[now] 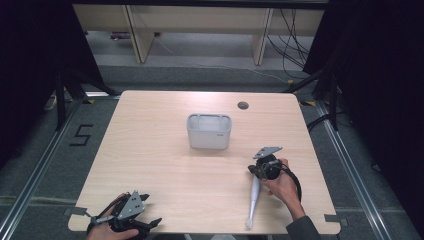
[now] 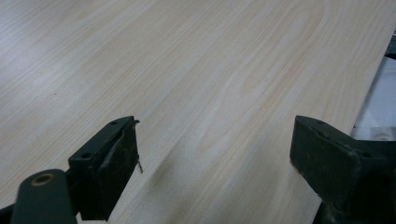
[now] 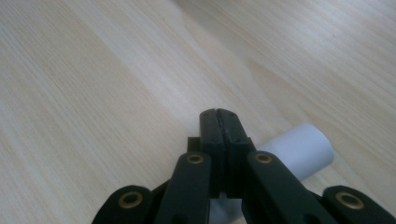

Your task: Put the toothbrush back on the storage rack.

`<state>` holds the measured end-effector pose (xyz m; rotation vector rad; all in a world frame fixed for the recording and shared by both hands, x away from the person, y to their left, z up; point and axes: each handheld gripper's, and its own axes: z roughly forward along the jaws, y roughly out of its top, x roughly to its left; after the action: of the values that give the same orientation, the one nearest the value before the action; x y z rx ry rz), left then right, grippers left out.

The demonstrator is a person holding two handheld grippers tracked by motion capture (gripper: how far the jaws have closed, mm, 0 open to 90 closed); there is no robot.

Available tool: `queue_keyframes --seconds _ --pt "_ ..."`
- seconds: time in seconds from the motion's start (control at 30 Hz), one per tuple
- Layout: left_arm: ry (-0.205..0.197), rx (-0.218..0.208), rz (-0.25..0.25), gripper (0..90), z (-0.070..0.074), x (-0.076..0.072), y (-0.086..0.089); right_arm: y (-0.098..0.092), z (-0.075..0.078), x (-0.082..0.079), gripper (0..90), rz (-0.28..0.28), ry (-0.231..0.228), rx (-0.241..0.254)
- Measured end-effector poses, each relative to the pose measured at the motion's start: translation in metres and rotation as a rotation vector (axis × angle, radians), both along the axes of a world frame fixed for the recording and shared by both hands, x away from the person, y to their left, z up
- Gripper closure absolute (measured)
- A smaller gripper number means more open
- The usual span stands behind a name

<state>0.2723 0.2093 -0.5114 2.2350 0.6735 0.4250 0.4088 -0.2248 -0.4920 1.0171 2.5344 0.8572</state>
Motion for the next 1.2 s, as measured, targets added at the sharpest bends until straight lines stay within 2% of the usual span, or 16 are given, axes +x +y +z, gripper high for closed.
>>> queue_keyframes --seconds 0.07,0.2,0.3,0.4,0.47,0.63,0.67,0.77,0.83,0.87,0.93,0.97,1.0,1.13,1.17,1.2 --pt "-0.002 -0.003 -0.002 14.8 0.0 0.0 0.0 -0.004 -0.001 -0.001 90.0 -0.01 -0.015 0.003" --pt "-0.003 -0.002 0.0 14.8 0.0 0.0 0.0 -0.01 0.001 -0.005 89.9 -0.04 0.013 0.007" --pt "-0.003 -0.003 0.0 14.7 0.0 0.0 0.0 -0.015 0.001 -0.006 89.9 -0.04 0.003 0.004" --pt "-0.001 -0.008 -0.002 14.8 0.0 0.0 0.0 -0.018 0.002 -0.009 89.9 -0.065 0.036 0.002" --pt "0.0 -0.01 -0.002 14.7 0.0 0.0 0.0 -0.022 0.002 -0.012 89.8 -0.086 0.031 0.011" --pt "0.0 -0.008 -0.003 14.7 0.0 0.0 0.0 -0.027 0.004 -0.015 89.5 -0.086 0.041 0.002" --pt "-0.001 -0.009 -0.003 14.8 0.0 0.0 0.0 -0.028 0.003 -0.017 89.4 -0.095 0.026 0.006" --pt "0.0 -0.01 -0.002 14.8 0.0 0.0 0.0 -0.029 0.003 -0.02 89.4 -0.099 0.027 0.006" --pt "0.0 -0.01 -0.001 14.7 0.0 0.0 0.0 -0.031 0.003 -0.022 89.2 -0.09 0.025 0.003" --pt "0.0 -0.009 -0.003 14.8 0.001 0.0 0.0 -0.033 0.004 -0.021 89.2 -0.063 0.022 -0.016" --pt "0.0 -0.008 -0.004 14.8 0.001 0.0 0.0 -0.032 0.003 -0.025 89.1 -0.107 0.042 0.019" --pt "-0.002 -0.009 -0.002 14.8 0.0 0.0 0.0 -0.033 0.003 -0.027 88.8 -0.102 0.032 0.005" --pt "0.0 -0.009 -0.002 14.7 0.0 0.0 0.0 -0.034 0.005 -0.028 88.5 -0.093 0.048 -0.006" --pt "-0.002 -0.008 -0.002 14.7 0.0 0.0 0.0 -0.035 0.004 -0.032 88.2 -0.09 0.025 -0.007" --pt "-0.001 -0.01 -0.001 14.8 0.0 0.0 0.0 -0.034 0.006 -0.036 88.2 -0.102 0.049 -0.007" --pt "0.0 -0.009 -0.001 14.8 0.0 0.0 0.0 -0.034 0.006 -0.036 88.2 -0.102 0.049 -0.007"
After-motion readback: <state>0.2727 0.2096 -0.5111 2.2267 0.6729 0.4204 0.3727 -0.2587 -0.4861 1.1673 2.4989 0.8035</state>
